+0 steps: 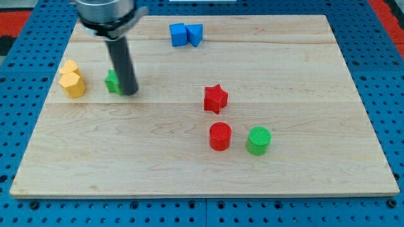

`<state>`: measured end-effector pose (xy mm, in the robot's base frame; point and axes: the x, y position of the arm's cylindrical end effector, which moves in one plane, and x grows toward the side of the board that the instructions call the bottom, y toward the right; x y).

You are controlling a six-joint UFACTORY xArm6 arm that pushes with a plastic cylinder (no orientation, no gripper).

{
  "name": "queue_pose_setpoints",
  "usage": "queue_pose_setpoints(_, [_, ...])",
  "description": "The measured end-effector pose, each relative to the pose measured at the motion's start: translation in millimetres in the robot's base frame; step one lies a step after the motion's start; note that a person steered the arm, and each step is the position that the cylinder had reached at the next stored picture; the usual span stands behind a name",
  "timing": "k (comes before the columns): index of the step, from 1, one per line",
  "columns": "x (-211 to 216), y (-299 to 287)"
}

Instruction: Slide the green circle along with red circle slightly up

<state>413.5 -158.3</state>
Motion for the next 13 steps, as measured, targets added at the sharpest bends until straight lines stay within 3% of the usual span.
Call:
queue_pose_setpoints(1, [0, -21])
queue_pose_setpoints(2, [9, 5])
queue_pose_setpoints(3, [59, 61])
queue_pose_setpoints(5, [179, 110])
queue_pose_setpoints(6, [201, 192])
queue_pose_setpoints(8, [149, 302])
queue_pose_setpoints(9, [118, 303])
queue_pose_setpoints(10, [121, 237])
queue_pose_setpoints(13, [141, 173])
